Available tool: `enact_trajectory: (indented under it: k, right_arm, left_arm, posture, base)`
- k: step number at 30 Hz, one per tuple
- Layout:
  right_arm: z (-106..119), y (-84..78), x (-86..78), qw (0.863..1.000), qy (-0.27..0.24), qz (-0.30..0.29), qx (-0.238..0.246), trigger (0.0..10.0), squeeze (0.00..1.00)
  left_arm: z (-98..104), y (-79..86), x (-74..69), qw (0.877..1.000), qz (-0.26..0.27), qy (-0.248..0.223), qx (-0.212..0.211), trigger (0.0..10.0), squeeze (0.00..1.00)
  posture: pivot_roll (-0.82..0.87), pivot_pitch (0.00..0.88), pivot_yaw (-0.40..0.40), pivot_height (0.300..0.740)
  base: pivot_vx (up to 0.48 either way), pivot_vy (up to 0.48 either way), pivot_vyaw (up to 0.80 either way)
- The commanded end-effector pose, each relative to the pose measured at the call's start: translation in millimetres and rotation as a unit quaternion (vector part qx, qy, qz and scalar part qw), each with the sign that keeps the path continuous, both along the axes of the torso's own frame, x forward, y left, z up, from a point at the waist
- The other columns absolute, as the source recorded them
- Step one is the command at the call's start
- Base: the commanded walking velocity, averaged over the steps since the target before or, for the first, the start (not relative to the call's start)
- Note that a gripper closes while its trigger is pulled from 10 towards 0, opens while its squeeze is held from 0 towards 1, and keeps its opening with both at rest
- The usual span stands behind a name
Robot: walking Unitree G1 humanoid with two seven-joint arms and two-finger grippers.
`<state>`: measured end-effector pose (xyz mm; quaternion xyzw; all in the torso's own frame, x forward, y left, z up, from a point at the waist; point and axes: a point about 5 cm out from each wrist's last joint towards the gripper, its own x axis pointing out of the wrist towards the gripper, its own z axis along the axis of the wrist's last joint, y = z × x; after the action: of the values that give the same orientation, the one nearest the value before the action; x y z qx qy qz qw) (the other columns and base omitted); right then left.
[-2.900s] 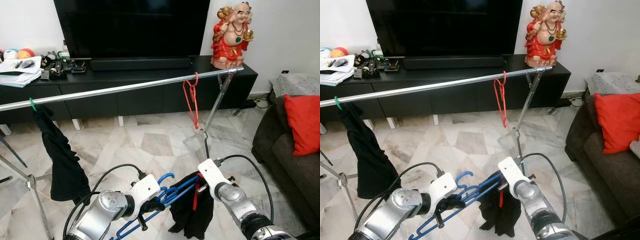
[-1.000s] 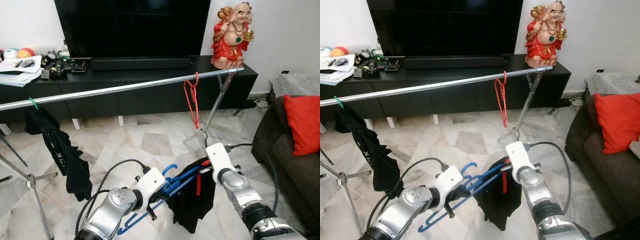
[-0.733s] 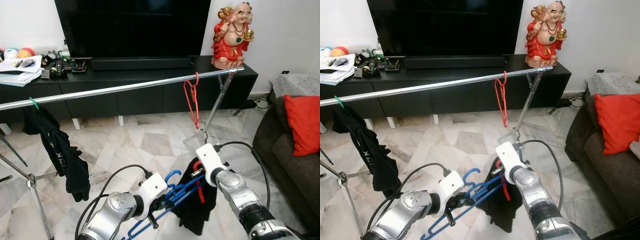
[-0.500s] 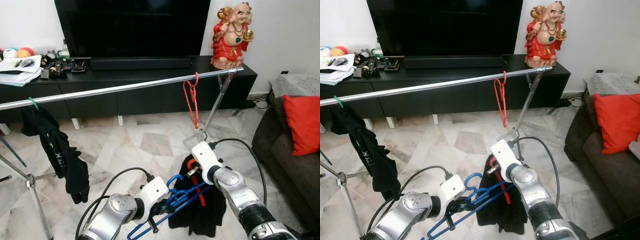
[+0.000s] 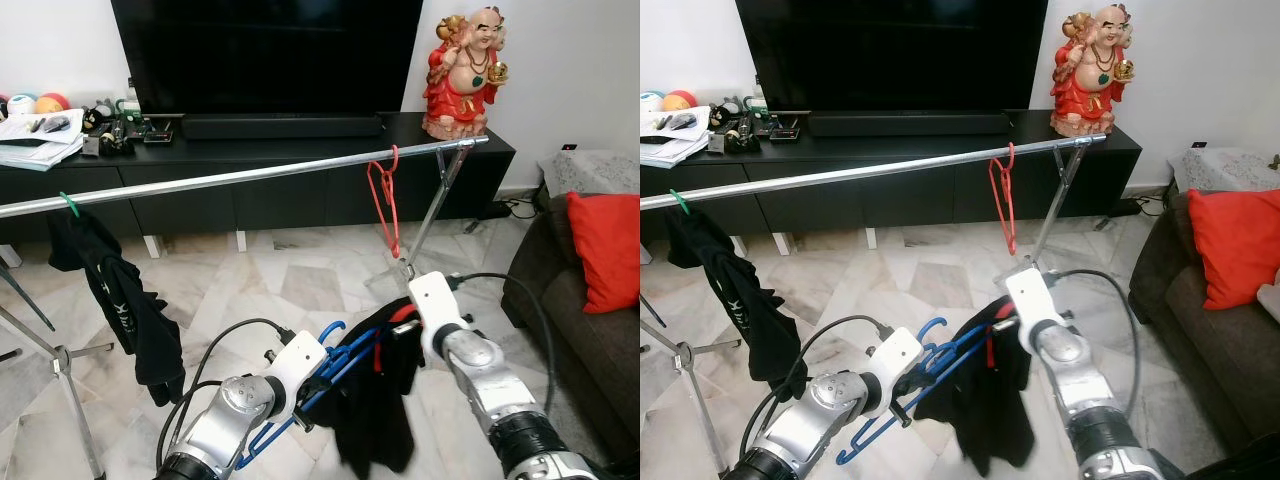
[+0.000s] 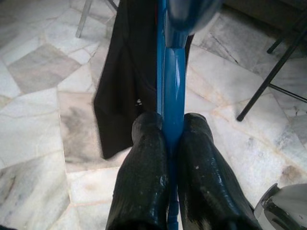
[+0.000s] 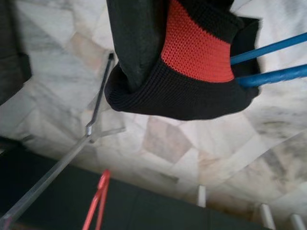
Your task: Hang hanger
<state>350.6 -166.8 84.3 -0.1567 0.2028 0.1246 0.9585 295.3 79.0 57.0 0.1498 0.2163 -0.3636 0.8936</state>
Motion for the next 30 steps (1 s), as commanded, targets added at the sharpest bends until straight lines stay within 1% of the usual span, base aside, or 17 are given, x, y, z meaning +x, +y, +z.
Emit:
enact_trajectory:
  k: [1, 2, 3, 7, 8, 9, 13, 17, 19, 21, 23, 26, 27, 28, 29, 30]
  right_arm:
    - [5.6, 4.2, 0.7, 1.000, -0.008, 0.009, 0.015, 10.0, 0.00]
    - [7.7, 8.8, 1.0, 1.000, -0.010, 0.019, 0.020, 10.0, 0.00]
    - [7.9, 9.7, 0.9, 1.000, -0.011, 0.021, 0.020, 10.0, 0.00]
    - [10.3, 22.7, -0.5, 0.998, -0.015, 0.059, 0.034, 10.0, 0.00]
    - [11.6, 28.6, -1.9, 0.996, -0.022, 0.086, 0.031, 10.0, 0.00]
    - [12.2, 31.0, -2.8, 0.994, -0.024, 0.099, 0.028, 10.0, 0.00]
    - [13.7, 34.4, -3.8, 0.992, -0.028, 0.123, 0.024, 10.0, 0.00]
    - [17.9, 36.9, -4.3, 0.989, -0.032, 0.140, 0.027, 10.0, 0.00]
    - [26.1, 47.5, -9.0, 0.978, -0.051, 0.196, 0.046, 10.0, 0.00]
    - [33.9, 57.6, -16.0, 0.963, -0.070, 0.252, 0.063, 10.0, 0.00]
    - [38.8, 63.2, -21.1, 0.952, -0.081, 0.286, 0.075, 10.0, 0.00]
    - [52.4, 74.3, -37.8, 0.916, -0.091, 0.369, 0.125, 10.0, 0.00]
    - [54.4, 75.8, -41.2, 0.909, -0.091, 0.384, 0.132, 10.0, 0.00]
    - [52.9, 75.9, -47.0, 0.901, -0.078, 0.408, 0.124, 10.0, 0.00]
    - [52.9, 75.9, -47.0, 0.901, -0.078, 0.408, 0.124, 10.0, 0.00]
    - [44.3, 70.4, -50.8, 0.901, -0.058, 0.421, 0.084, 10.0, 0.00]
  left_arm:
    - [0.9, 0.0, 1.7, 1.000, -0.002, -0.006, 0.004, 10.0, 0.00]
    - [0.6, -1.3, 1.5, 1.000, -0.004, -0.005, 0.000, 10.0, 0.00]
    - [0.5, -1.8, 1.4, 1.000, -0.005, -0.005, -0.001, 10.0, 0.00]
    - [2.3, -8.6, -1.6, 0.999, -0.027, -0.005, -0.018, 10.0, 0.00]
    - [3.3, -12.0, -4.9, 0.999, -0.045, 0.000, -0.031, 10.0, 0.00]
    - [3.2, -13.3, -7.2, 0.998, -0.056, 0.004, -0.035, 10.0, 0.00]
    - [1.7, -15.7, -13.3, 0.995, -0.083, 0.017, -0.045, 10.0, 0.00]
    - [1.9, -16.5, -13.0, 0.995, -0.082, 0.018, -0.057, 10.0, 0.00]
    - [4.1, -18.9, -12.8, 0.993, -0.084, 0.022, -0.079, 10.0, 0.00]
    - [6.2, -21.7, -13.6, 0.991, -0.093, 0.025, -0.092, 10.0, 0.00]
    - [6.8, -22.9, -14.3, 0.990, -0.096, 0.027, -0.096, 10.0, 0.00]
    - [5.9, -24.6, -15.2, 0.990, -0.097, 0.029, -0.099, 10.0, 0.00]
    - [5.8, -24.9, -15.4, 0.990, -0.098, 0.030, -0.100, 10.0, 0.00]
    - [5.4, -25.2, -15.1, 0.990, -0.095, 0.029, -0.099, 10.0, 0.00]
    - [5.4, -25.2, -15.1, 0.990, -0.095, 0.029, -0.099, 10.0, 0.00]
    - [5.3, -25.3, -14.8, 0.990, -0.092, 0.029, -0.101, 10.0, 0.00]
  posture:
    - [-0.03, 0.000, -0.061, 0.740]
    - [-0.03, 0.000, -0.061, 0.740]
    - [-0.03, 0.000, -0.061, 0.740]
    - [-0.02, 0.000, -0.061, 0.740]
    - [-0.03, 0.000, -0.060, 0.740]
    - [-0.03, 0.000, -0.060, 0.740]
    - [-0.03, 0.000, -0.060, 0.740]
    - [-0.03, 0.000, -0.061, 0.740]
    - [-0.03, 0.000, -0.062, 0.740]
    - [-0.03, 0.000, -0.063, 0.740]
    - [-0.03, 0.000, -0.063, 0.740]
    - [-0.03, 0.000, -0.063, 0.740]
    - [-0.03, 0.000, -0.063, 0.740]
    - [-0.03, 0.000, -0.064, 0.740]
    - [-0.03, 0.000, -0.064, 0.740]
    - [-0.03, 0.000, -0.064, 0.740]
  base:
    - [0.000, 0.000, 0.00]
    - [0.000, 0.000, 0.00]
    - [0.000, 0.000, 0.00]
    - [0.000, 0.000, 0.00]
    - [0.000, 0.000, 0.00]
    - [0.000, 0.000, 0.00]
    - [0.000, 0.000, 0.00]
    - [0.000, 0.000, 0.00]
    - [0.000, 0.000, 0.00]
    - [0.000, 0.000, 0.00]
    - [0.000, 0.000, 0.00]
    - [0.000, 0.000, 0.00]
    - [0.000, 0.000, 0.00]
    - [0.000, 0.000, 0.00]
    - [0.000, 0.000, 0.00]
    - [0.000, 0.000, 0.00]
